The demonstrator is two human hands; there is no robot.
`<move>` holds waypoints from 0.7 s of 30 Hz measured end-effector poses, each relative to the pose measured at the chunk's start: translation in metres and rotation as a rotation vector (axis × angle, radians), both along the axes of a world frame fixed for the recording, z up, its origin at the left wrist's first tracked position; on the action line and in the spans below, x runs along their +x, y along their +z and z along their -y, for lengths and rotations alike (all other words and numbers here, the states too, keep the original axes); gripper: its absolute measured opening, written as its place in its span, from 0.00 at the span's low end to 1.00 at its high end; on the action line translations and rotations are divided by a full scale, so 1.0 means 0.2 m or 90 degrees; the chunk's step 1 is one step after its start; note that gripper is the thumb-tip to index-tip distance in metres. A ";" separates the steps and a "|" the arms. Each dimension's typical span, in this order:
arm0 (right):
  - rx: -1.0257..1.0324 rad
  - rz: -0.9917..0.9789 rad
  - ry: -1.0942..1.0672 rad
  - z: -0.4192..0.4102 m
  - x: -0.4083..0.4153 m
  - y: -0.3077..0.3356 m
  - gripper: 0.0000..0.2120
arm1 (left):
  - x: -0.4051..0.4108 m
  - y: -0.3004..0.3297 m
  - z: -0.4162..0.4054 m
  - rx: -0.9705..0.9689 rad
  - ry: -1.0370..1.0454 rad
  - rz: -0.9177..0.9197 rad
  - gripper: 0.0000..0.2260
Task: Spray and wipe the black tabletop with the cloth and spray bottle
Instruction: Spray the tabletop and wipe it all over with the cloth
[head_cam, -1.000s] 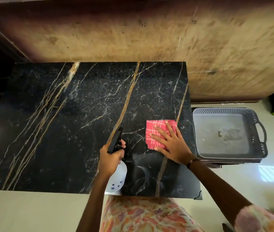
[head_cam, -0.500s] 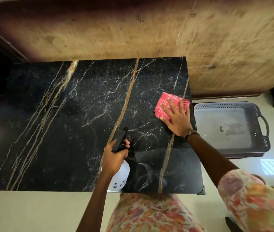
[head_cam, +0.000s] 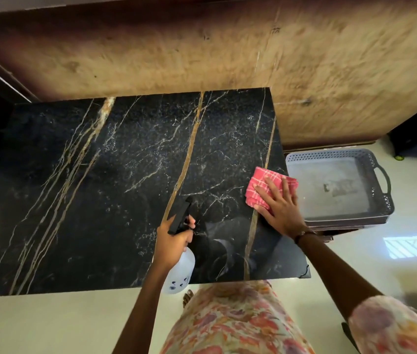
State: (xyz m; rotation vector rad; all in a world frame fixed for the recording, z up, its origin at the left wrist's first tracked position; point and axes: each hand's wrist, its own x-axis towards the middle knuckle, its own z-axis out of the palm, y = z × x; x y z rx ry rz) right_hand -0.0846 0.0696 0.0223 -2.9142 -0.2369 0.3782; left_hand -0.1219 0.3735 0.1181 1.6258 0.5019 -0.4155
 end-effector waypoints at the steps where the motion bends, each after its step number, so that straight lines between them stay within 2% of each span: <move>1: -0.001 0.007 0.007 -0.07 0.00 0.00 0.29 | -0.02 0.00 0.00 -0.001 0.000 -0.003 0.16; 6: -0.018 0.051 0.153 -0.34 -0.27 -0.02 0.27 | -0.11 0.01 -0.05 -0.001 -0.015 -0.003 0.15; 10: 0.000 0.091 0.246 -0.17 -0.59 -0.02 0.26 | -0.20 0.01 -0.11 -0.002 0.003 -0.013 0.16; 14: -0.018 0.039 0.120 0.00 -0.58 0.02 0.27 | -0.30 0.02 -0.17 -0.013 0.012 -0.015 0.15; 17: -0.013 -0.011 -0.003 -0.18 -0.43 0.03 0.29 | -0.37 0.01 -0.22 0.000 0.009 -0.015 0.15; 19: -0.015 -0.007 -0.004 -0.36 -0.34 0.03 0.31 | -0.41 0.01 -0.24 0.006 -0.001 -0.011 0.14; 21: -0.033 0.003 0.058 -0.53 -0.32 0.02 0.33 | -0.45 0.01 -0.25 0.012 -0.005 -0.009 0.14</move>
